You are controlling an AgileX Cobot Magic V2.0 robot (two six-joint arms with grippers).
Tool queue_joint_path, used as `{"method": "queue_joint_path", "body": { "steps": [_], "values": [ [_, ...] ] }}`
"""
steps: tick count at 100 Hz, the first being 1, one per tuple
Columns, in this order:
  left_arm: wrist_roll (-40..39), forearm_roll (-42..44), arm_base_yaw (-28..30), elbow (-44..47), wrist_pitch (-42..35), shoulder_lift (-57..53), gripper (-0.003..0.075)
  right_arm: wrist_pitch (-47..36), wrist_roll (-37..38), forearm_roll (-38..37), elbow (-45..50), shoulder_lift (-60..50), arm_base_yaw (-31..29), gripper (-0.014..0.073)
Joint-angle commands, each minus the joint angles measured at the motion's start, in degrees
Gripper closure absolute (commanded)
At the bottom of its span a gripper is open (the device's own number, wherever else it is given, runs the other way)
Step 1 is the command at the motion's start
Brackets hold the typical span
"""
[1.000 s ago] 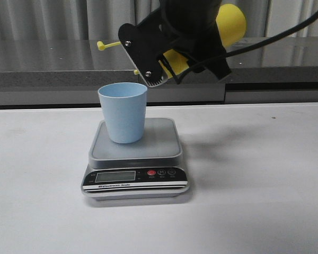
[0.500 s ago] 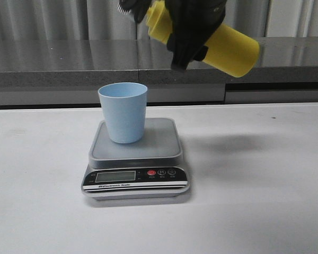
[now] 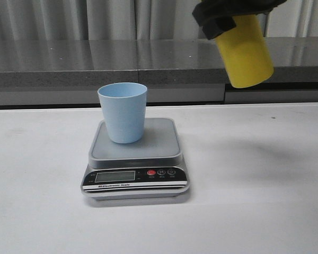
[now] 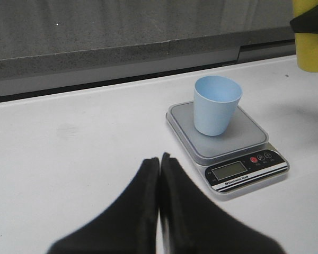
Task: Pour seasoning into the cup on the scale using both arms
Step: 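Turn the bottle upright with the right gripper, moving it away from cup, then lower the yellow bottle back onto the table with the right gripper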
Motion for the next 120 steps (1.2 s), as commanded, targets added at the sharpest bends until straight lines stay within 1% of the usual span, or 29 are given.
{"method": "queue_joint_path", "body": {
  "steps": [1, 11, 19, 35, 40, 50, 63, 97, 120],
  "values": [
    [-0.33, -0.73, 0.11, -1.55, -4.0, 0.47, 0.074, -7.85, 3.43, -0.71, 1.01, -3.79, -1.98, 0.0654],
    [-0.33, -0.73, 0.11, -1.55, -4.0, 0.47, 0.074, -12.22, 7.77, -0.71, 3.37, -3.91, -3.94, 0.0654],
    [-0.33, -0.73, 0.11, -1.55, -4.0, 0.47, 0.074, -18.99, 9.75, -0.71, 5.36, -3.91, -6.31, 0.0654],
    [-0.33, -0.73, 0.11, -1.55, -4.0, 0.47, 0.074, -33.84, 9.76, -0.46, 8.93, -3.72, -12.3, 0.0654],
    [-0.33, -0.73, 0.11, -1.55, -4.0, 0.47, 0.074, -37.22, 9.76, -0.02, 9.79, -3.41, -14.29, 0.0654],
    [-0.33, -0.73, 0.11, -1.55, -4.0, 0.47, 0.074, -41.96, 9.56, 2.19, 11.27, -2.08, -17.9, 0.0654],
    [-0.33, -0.73, 0.11, -1.55, -4.0, 0.47, 0.074, -47.94, 9.11, 2.38, 11.7, 0.49, -20.77, 0.0654],
    [-0.33, -0.73, 0.11, -1.55, -4.0, 0.47, 0.074, -51.56, 3.47, 7.49, 11.7, 7.21, -20.75, 0.0654],
    [-0.33, -0.73, 0.11, -1.55, -4.0, 0.47, 0.074, -52.25, 1.41, 7.64, 11.7, 7.5, -20.75, 0.0654]
  ]
}}
